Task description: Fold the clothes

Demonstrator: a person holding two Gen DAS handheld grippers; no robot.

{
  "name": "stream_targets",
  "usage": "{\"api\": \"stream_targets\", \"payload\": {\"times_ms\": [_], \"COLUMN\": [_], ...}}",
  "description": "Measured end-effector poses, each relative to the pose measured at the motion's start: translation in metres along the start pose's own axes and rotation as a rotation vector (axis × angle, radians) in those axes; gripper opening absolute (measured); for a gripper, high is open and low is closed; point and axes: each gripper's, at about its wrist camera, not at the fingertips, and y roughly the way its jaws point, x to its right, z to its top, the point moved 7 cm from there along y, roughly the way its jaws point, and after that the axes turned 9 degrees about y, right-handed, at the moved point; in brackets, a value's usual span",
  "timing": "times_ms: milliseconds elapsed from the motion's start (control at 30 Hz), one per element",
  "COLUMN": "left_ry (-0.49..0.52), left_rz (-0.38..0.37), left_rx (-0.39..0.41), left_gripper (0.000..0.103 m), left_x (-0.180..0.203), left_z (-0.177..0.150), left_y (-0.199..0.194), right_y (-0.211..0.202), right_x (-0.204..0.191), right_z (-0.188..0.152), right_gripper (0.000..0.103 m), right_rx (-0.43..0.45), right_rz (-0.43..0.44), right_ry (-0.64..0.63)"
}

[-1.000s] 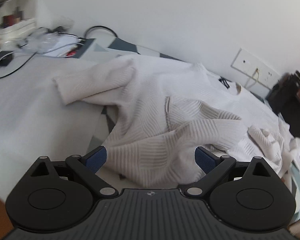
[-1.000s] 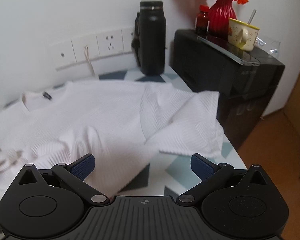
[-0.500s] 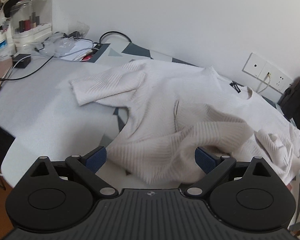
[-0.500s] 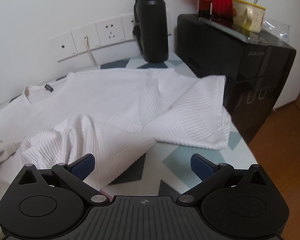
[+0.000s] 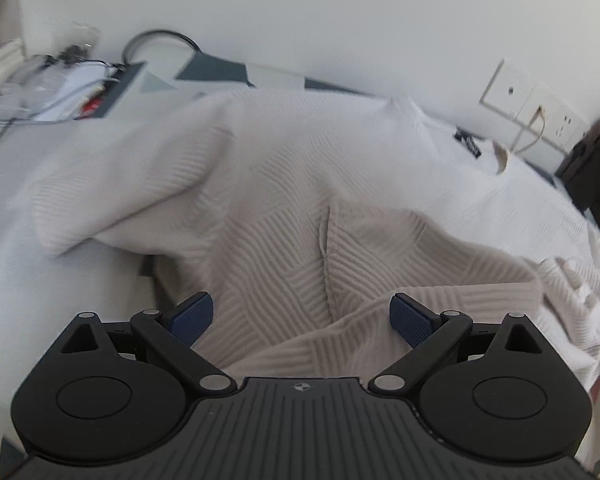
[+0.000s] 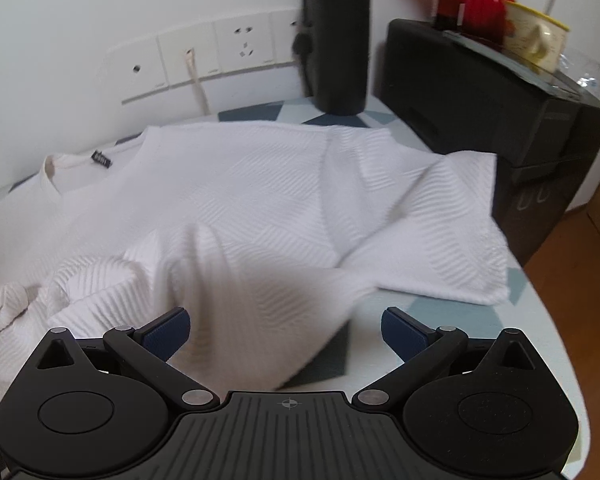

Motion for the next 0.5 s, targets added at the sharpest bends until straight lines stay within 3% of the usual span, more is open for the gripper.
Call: {"api": "stream_targets", "payload": {"times_ms": [167,500], "left_ry": [0.053,0.097], "left_rz": [-0.009,-0.011], "left_rx": [-0.026,-0.05], "left_gripper": [0.102,0.103], "left_x": [0.006,0.007], "left_z": [0.002,-0.005], "left_y": [0.018,0.03], "right_y": [0.021,0.045], "right_x": [-0.023,-0.041], "right_z": [-0.008,-0.026], "right_gripper": [0.102,0.102], "right_rx": [-0.015,-0.049], "right_rz": [-0.008,-0.063], "right_ry": [-0.011,-0.042]}}
